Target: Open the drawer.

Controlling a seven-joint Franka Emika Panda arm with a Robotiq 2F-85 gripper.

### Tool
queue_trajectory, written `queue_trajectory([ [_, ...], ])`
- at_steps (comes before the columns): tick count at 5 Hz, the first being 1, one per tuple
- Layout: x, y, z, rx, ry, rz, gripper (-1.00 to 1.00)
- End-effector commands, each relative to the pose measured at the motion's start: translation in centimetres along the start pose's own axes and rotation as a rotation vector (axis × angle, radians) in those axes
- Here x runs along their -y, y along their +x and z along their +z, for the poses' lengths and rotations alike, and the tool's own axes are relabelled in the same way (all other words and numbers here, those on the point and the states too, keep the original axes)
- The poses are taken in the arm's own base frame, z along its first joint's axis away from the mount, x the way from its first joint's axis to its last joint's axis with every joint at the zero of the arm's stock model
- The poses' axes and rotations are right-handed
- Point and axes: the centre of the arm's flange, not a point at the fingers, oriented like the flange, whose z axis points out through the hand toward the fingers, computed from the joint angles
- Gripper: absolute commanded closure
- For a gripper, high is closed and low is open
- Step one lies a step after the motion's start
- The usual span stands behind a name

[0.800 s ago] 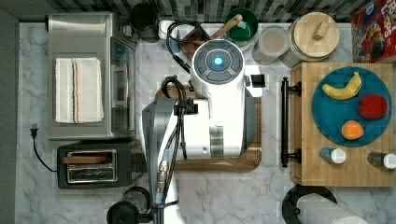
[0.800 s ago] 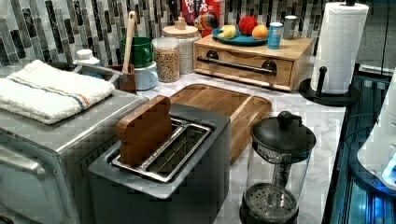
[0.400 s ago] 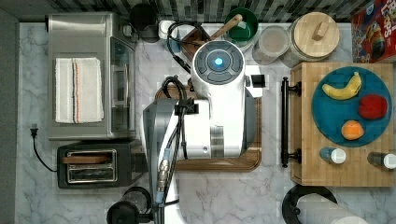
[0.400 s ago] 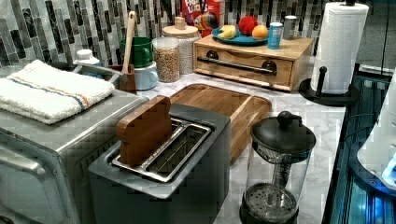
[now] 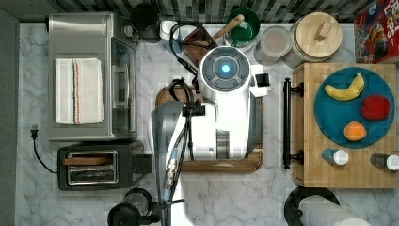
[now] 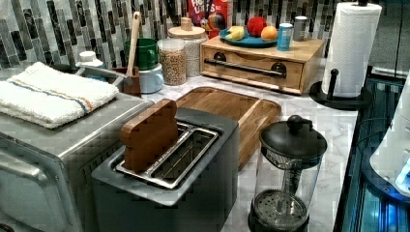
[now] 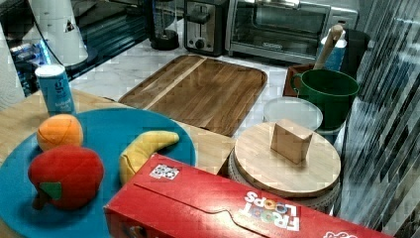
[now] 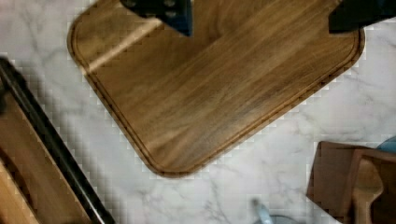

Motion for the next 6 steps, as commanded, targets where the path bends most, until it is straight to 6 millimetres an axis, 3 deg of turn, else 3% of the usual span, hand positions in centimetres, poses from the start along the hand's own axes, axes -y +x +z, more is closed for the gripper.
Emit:
queue_trajectory([
  [1, -7.6, 4.3, 3.6, 0.063, 0.016, -0.278, -1.0],
  [3, -11.3, 7.1, 6.3, 0.036, -0.023, -0.441, -1.0],
  [6, -14.9, 8.3, 9.0, -0.013, -0.063, -0.561, -1.0],
])
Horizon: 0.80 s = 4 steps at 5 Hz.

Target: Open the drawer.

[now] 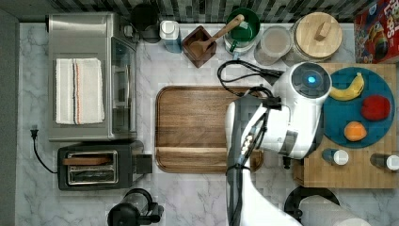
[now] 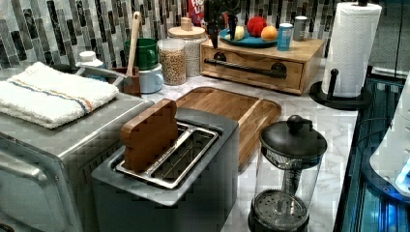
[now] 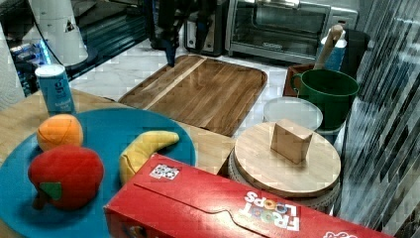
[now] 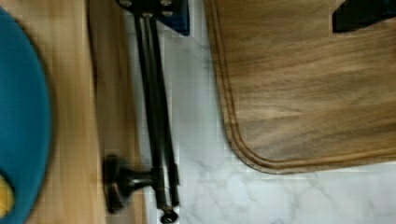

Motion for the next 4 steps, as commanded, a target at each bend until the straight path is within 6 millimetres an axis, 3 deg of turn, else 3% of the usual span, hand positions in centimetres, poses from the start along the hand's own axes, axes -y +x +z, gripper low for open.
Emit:
queue_trajectory([
  [1, -2.3, 0.2, 0.3, -0.098, -0.063, -0.147, -1.0],
  [2, -3.5, 0.4, 1.4, -0.14, -0.051, -0.158, -1.0],
  [4, -4.0, -0.7, 5.4, -0.174, -0.052, -0.173, -1.0],
])
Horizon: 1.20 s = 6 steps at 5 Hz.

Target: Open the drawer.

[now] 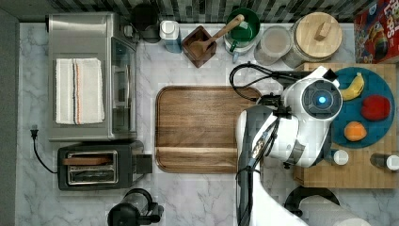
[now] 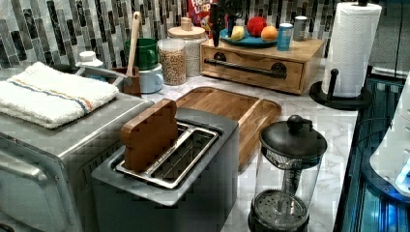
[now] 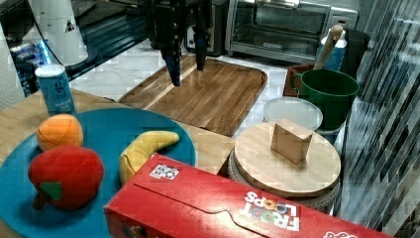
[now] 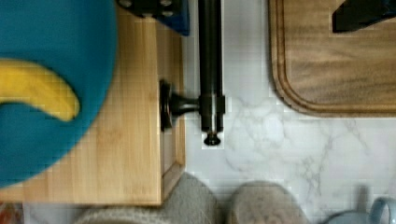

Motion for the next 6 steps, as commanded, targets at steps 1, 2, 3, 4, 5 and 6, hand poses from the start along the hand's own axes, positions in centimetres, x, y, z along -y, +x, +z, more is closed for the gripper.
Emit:
queue_trajectory([
  [1, -0.9, -3.1, 6.1, 0.022, 0.014, -0.069, -1.0],
  [2, -0.8, -3.8, 7.8, 0.028, 0.025, -0.056, -1.0],
  [3, 0.0, -4.7, 9.2, 0.031, 0.014, -0.046, -1.0],
  [4, 0.6, -5.7, 9.7, 0.023, -0.012, -0.018, -1.0],
  [5, -0.2, -5.8, 9.1, 0.018, -0.034, -0.02, -1.0],
  [6, -0.5, -4.9, 9.2, 0.042, -0.029, -0.037, -1.0],
])
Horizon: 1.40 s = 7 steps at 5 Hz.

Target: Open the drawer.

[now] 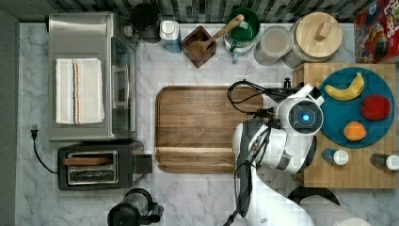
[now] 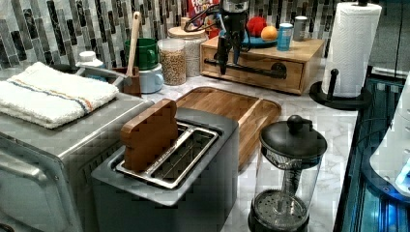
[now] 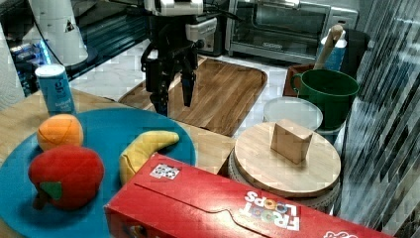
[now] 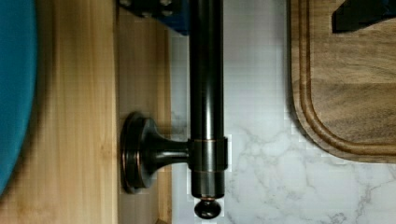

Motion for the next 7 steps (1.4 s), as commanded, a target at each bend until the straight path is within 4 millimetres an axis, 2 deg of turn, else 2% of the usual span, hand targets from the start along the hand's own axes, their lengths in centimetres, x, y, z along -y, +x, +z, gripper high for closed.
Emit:
queue_trajectory([
  [1, -0.5, -0.3, 1.7, 0.041, -0.015, -0.021, -1.0],
  [3, 1.7, 0.3, 4.1, 0.043, 0.01, 0.011, -1.0],
  [4, 3.7, 0.1, 2.9, 0.078, 0.023, 0.016, -1.0],
  [5, 6.3, -0.7, 1.5, 0.103, 0.042, 0.02, -1.0],
  [6, 10.3, -1.5, 1.2, 0.106, 0.067, 0.03, -1.0],
  [7, 15.3, -2.2, 1.3, 0.089, 0.078, 0.049, -1.0],
])
